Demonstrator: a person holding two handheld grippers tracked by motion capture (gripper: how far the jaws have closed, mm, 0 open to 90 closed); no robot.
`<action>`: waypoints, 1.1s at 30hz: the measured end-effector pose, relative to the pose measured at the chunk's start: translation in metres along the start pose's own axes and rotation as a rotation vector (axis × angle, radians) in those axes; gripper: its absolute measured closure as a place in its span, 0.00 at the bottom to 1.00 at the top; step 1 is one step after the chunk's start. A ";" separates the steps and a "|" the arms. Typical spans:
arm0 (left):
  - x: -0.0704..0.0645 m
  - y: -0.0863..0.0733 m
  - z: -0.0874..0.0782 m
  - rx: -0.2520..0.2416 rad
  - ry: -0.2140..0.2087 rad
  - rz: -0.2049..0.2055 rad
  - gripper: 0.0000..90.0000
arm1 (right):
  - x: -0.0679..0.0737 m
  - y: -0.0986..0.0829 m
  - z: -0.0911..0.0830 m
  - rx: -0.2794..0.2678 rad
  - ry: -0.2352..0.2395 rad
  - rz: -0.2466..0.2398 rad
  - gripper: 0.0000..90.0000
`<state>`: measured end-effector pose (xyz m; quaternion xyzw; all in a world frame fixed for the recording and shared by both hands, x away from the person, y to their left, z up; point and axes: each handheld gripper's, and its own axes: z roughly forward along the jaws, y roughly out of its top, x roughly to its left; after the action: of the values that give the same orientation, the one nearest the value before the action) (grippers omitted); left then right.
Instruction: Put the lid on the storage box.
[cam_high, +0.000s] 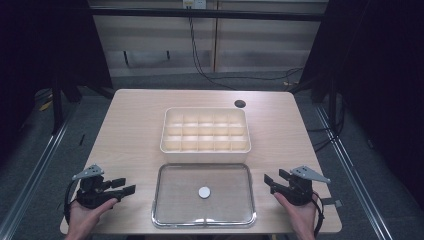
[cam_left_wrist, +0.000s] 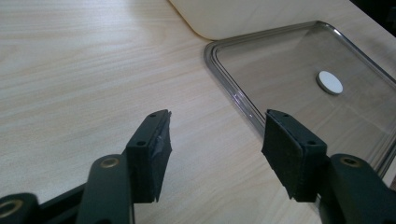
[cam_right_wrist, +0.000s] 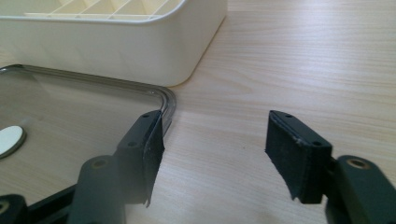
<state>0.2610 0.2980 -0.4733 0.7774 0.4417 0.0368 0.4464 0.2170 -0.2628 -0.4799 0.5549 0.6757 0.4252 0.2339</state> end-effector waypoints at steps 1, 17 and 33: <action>0.000 0.000 0.000 0.001 0.006 0.005 0.48 | 0.000 0.000 0.000 -0.003 -0.003 0.000 0.43; -0.030 0.006 0.004 0.035 -0.023 0.088 0.44 | 0.017 0.012 -0.016 0.036 0.146 0.034 0.51; -0.040 0.035 0.030 0.071 -0.052 0.105 0.50 | 0.030 0.051 0.009 0.068 0.232 -0.004 0.41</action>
<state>0.2732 0.2421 -0.4530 0.8155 0.3895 0.0246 0.4274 0.2436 -0.2306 -0.4376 0.5083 0.7134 0.4628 0.1362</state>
